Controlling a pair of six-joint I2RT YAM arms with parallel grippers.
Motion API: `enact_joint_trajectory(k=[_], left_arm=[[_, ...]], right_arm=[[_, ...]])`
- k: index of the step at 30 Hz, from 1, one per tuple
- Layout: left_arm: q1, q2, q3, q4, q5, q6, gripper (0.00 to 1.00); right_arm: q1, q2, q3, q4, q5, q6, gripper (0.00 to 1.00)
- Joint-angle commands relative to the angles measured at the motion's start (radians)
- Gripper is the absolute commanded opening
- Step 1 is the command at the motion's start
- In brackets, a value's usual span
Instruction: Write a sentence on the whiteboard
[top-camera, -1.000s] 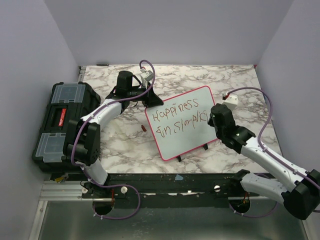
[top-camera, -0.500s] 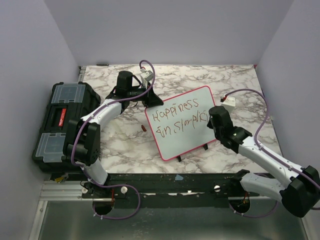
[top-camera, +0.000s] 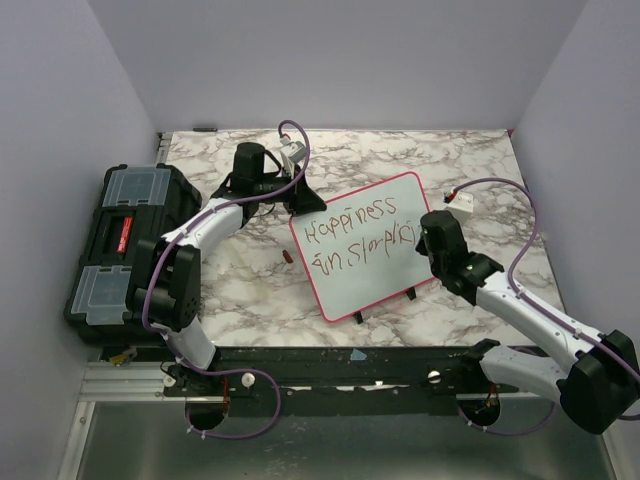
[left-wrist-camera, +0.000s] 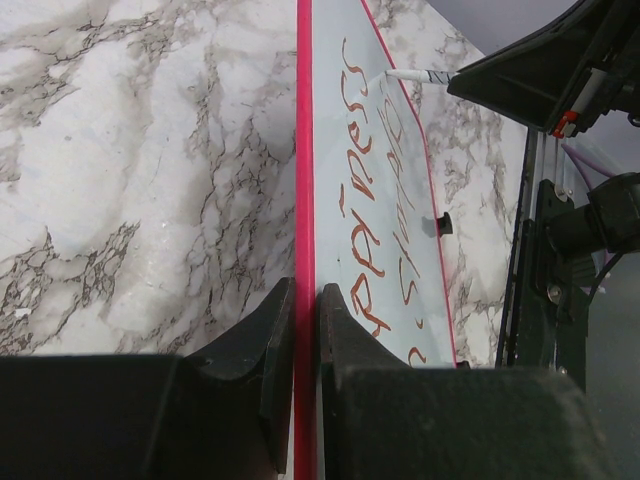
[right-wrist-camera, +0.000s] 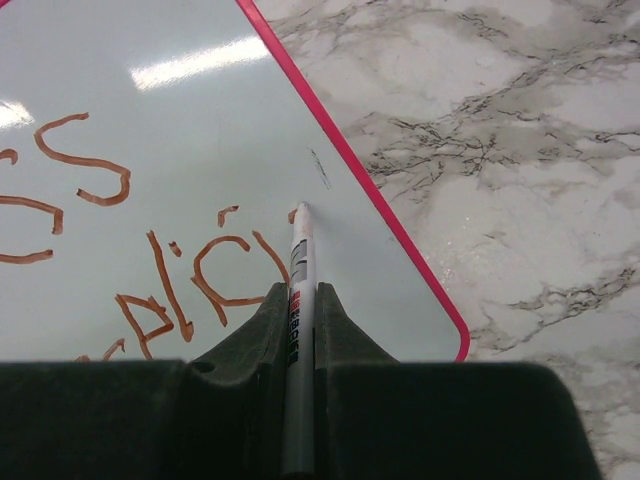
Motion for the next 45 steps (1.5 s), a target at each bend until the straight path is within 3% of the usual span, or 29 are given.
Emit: enact_joint_trajectory(k=[1,19,29,45], left_arm=[[0.013,-0.027,0.000,0.088,0.004,0.048,0.00],[0.014,-0.026,0.001,0.091,0.008,0.046,0.00],[0.014,-0.027,0.000,0.091,0.008,0.046,0.00],[0.015,-0.023,0.006,0.086,0.009,0.048,0.00]], right_arm=[[-0.017,0.015,-0.015,-0.001,0.006,-0.007,0.01],[-0.020,-0.032,0.090,-0.063,-0.013,-0.058,0.01],[-0.020,0.066,0.115,-0.001,0.000,-0.078,0.01],[-0.020,0.048,0.044,-0.015,-0.063,-0.025,0.01]])
